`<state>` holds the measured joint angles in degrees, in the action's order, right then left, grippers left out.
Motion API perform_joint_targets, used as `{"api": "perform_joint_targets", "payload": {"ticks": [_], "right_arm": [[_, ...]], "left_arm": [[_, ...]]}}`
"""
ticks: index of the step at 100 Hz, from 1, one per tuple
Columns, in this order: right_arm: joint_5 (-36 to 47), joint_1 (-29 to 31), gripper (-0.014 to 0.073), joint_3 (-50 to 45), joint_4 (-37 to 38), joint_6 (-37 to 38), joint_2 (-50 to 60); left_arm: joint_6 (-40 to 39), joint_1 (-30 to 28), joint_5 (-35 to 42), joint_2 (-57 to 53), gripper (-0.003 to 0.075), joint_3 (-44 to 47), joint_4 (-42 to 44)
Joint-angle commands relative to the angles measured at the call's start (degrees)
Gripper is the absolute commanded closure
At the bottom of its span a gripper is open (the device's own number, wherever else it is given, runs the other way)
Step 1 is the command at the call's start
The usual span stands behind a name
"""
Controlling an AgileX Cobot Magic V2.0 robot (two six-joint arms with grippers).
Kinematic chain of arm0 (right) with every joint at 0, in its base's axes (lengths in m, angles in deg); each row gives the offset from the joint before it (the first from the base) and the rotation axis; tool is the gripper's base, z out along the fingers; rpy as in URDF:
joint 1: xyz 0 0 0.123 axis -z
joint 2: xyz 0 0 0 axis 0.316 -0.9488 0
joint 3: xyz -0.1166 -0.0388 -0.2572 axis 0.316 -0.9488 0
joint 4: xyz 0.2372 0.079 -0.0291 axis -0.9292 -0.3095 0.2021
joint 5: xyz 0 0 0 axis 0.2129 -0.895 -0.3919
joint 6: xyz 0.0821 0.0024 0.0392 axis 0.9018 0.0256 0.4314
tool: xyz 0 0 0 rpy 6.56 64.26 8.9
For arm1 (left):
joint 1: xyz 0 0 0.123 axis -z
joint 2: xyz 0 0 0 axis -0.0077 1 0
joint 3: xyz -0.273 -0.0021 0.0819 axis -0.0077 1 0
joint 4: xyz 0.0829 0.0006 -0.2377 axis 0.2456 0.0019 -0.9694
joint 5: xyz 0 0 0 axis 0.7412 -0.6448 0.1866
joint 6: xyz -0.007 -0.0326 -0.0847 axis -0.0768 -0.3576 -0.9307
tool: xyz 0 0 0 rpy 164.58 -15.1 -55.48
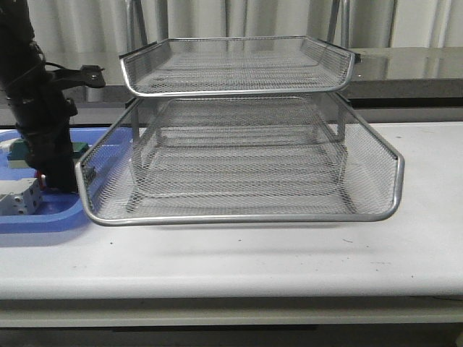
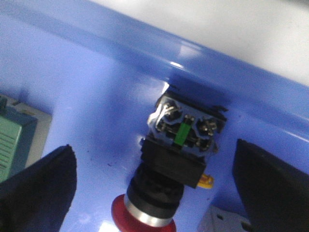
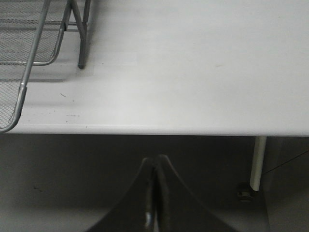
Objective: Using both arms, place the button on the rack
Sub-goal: 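Lower the left gripper onto the red push-button switch in the tray, then close the left gripper on the switch and lift it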
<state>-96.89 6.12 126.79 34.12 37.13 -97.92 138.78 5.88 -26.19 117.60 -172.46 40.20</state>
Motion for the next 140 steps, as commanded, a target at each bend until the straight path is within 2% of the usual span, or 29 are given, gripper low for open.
{"api": "perform_joint_targets", "payload": {"ticks": [1, 111, 118, 125, 140], "right_arm": [[2.96, 0.17, 0.0703, 2.01, 1.49, -0.14, -0.43], [2.9, 0.17, 0.0703, 2.01, 1.49, -0.14, -0.43], [2.9, 0.17, 0.0703, 2.01, 1.49, -0.14, -0.43], [2.9, 0.17, 0.0703, 2.01, 1.49, -0.14, -0.43], [2.9, 0.17, 0.0703, 2.01, 1.49, -0.14, -0.43]], "left_arm": [[0.09, 0.16, 2.05, -3.03, 0.01, -1.68, -0.72], [1.51, 0.16, 3.0, -0.89, 0.0105, -1.77, -1.96], [1.51, 0.16, 3.0, -0.89, 0.0139, -1.77, -1.96], [1.51, 0.16, 3.0, -0.89, 0.0209, -1.77, -1.96], [1.51, 0.16, 3.0, -0.89, 0.0428, -1.77, -1.96]]}}
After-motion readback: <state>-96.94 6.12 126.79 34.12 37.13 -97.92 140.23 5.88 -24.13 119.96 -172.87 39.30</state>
